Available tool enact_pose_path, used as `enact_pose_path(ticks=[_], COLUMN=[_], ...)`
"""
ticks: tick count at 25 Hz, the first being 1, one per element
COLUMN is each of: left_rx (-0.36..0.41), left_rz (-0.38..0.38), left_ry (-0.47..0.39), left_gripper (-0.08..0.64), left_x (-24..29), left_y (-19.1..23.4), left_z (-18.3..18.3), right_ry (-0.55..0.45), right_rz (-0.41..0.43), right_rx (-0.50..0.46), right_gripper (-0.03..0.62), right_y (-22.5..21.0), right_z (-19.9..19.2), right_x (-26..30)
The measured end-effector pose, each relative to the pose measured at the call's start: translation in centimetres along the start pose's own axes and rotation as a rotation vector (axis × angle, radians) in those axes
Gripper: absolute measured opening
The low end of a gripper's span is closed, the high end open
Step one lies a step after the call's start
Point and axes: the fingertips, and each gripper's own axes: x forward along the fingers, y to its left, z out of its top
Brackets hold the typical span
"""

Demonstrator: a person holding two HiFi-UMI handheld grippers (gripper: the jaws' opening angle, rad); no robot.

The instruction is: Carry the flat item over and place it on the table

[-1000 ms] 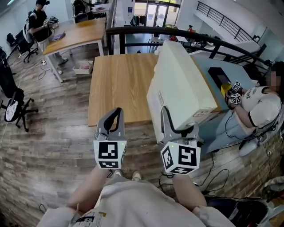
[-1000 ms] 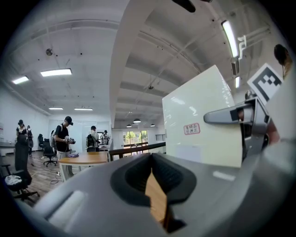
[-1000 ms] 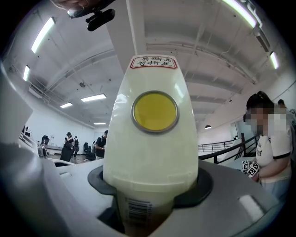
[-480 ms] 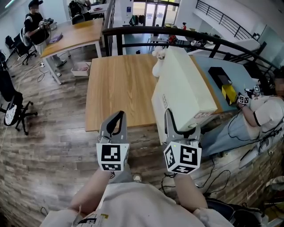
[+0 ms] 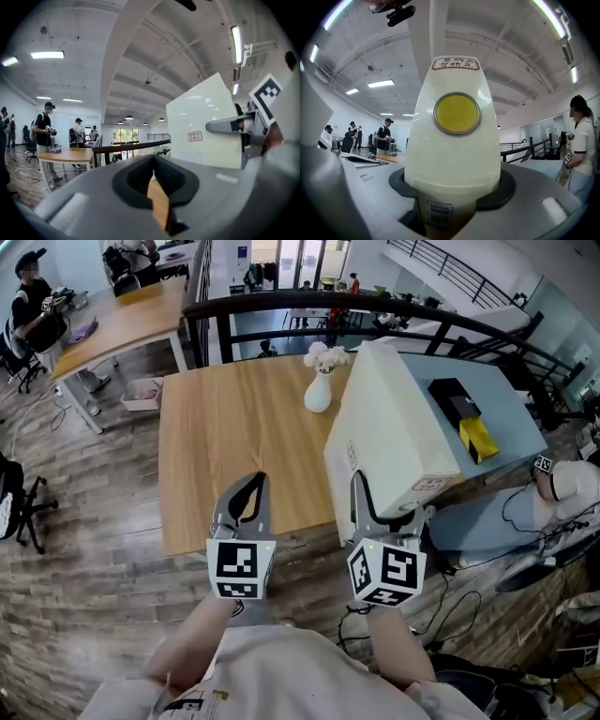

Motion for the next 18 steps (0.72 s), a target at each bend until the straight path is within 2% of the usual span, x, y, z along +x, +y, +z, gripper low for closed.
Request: enact_pose_path(ticks=[10, 18], left_rx=[-0.010, -0.017], left_rz=[-0.097, -0.155], left_ry=[-0.007, -0.009], left_gripper=[0.003, 0.002], left_x=[10.4, 15.9], left_y=[3.8, 7.0], left_z=[1.3, 1.9], right_ry=[0.021, 0.023], right_rz=[-0.078, -0.150], right_rx=[-0.035, -0.049], right_gripper=[0.296, 0.296], right_y=[-0.2, -0.2], right_z=[0.6, 1.6], right_x=[9.8, 15.0])
